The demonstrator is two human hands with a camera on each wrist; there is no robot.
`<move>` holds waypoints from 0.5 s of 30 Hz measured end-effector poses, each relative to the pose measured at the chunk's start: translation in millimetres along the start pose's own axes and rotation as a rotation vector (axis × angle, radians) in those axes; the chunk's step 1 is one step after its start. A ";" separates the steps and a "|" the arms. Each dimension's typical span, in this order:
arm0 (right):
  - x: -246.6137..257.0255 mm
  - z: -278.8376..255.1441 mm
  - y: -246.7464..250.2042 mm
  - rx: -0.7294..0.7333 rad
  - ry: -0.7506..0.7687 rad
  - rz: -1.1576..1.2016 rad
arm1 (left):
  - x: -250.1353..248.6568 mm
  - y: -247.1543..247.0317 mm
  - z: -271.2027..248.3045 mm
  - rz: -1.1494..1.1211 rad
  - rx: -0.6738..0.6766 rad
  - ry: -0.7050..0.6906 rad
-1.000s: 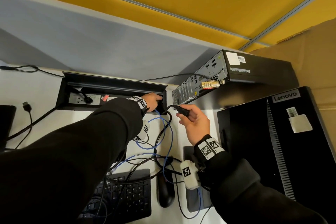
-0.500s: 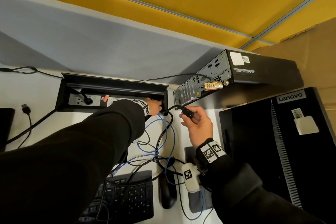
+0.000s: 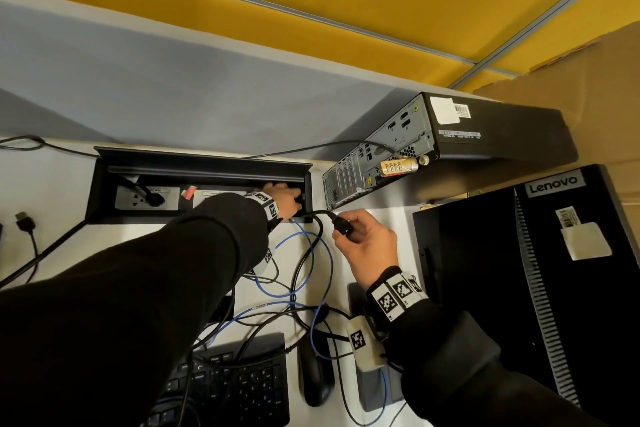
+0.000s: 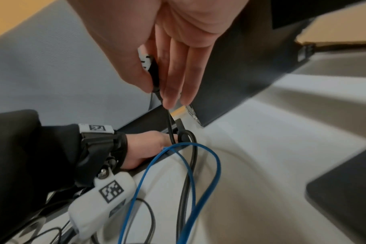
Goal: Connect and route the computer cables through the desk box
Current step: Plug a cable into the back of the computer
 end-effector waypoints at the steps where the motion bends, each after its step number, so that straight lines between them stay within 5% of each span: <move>1: 1.4 2.9 -0.1 0.012 0.020 -0.016 | 0.4 6.0 -1.4 -0.008 -0.063 -0.017; 7: -7.9 9.8 4.6 -0.051 -0.101 0.237 | 11.2 32.8 -21.5 -0.401 -0.223 0.019; 10: -13.1 9.6 1.3 -0.040 -0.133 0.278 | -7.2 59.2 -50.6 -0.600 -0.330 -0.156; 15: -10.3 17.5 -5.4 -0.019 -0.127 0.292 | -50.2 72.1 -94.8 -0.664 -0.170 -0.436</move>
Point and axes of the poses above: each hand's wrist, its own z-axis towards the middle knuckle, its own y-axis out of the back of the hand, x = y × z, the point moved 9 cm from there along z, towards the middle knuckle, and after that the axes turned 9 degrees about y, right-handed, at the moved point
